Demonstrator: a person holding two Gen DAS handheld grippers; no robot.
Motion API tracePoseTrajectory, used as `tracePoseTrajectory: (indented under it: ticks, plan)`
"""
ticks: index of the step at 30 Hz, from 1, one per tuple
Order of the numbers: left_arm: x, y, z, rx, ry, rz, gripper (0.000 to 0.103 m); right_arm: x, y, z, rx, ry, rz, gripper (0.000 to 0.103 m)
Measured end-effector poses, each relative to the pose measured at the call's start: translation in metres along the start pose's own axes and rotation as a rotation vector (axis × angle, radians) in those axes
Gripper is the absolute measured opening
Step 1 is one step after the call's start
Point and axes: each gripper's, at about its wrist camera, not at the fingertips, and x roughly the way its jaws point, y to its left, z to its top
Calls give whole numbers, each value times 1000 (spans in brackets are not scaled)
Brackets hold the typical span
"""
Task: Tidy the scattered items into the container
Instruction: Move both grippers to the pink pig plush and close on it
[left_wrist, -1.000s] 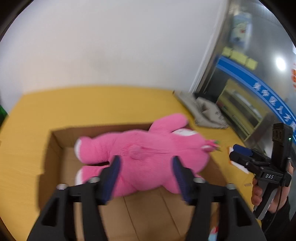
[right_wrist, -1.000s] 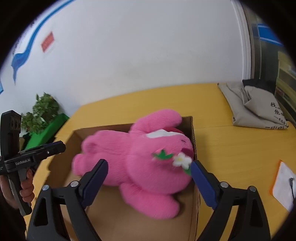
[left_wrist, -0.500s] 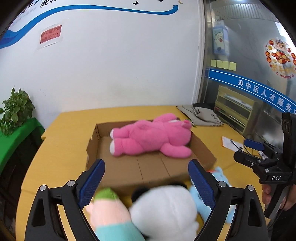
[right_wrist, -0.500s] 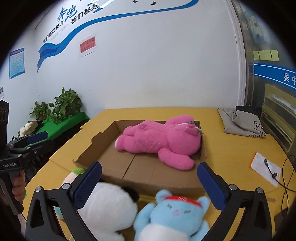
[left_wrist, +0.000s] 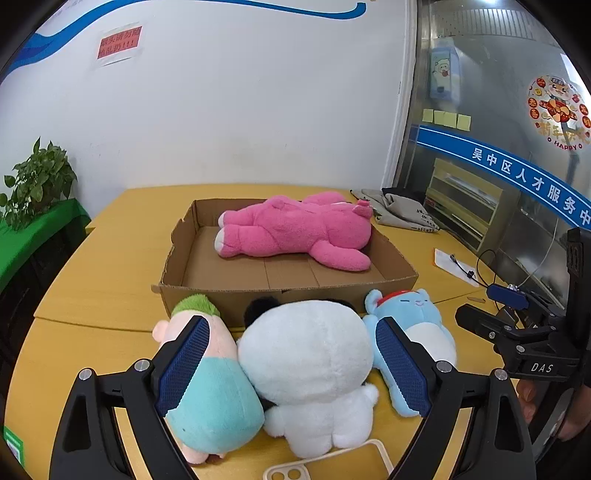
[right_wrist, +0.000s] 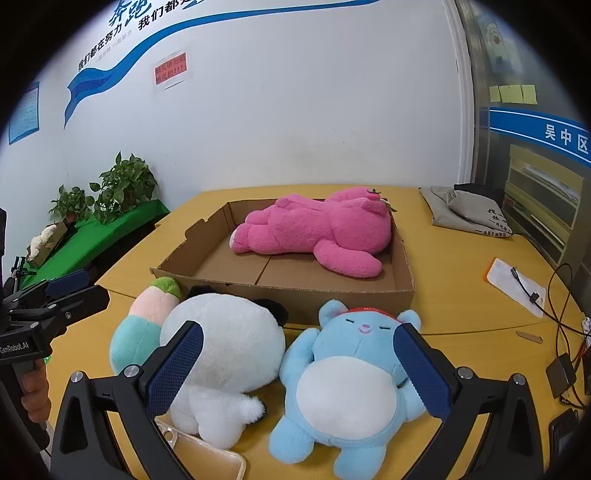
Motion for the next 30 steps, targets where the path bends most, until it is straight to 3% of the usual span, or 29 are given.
tracePoseTrajectory:
  ticks: [10, 20, 24, 30]
  plan:
    - [8, 0, -11, -7, 17, 1, 94, 6, 8, -12, -23, 36, -12, 103]
    - [16, 29, -16, -27, 46, 9, 94, 13, 12, -19, -23, 59, 10, 103]
    - [30, 56, -18, -37, 74, 28, 94, 19, 17, -23, -27, 78, 83, 103]
    - [73, 104, -28, -71, 199, 60, 94, 41, 53, -23, -58, 116, 189, 103]
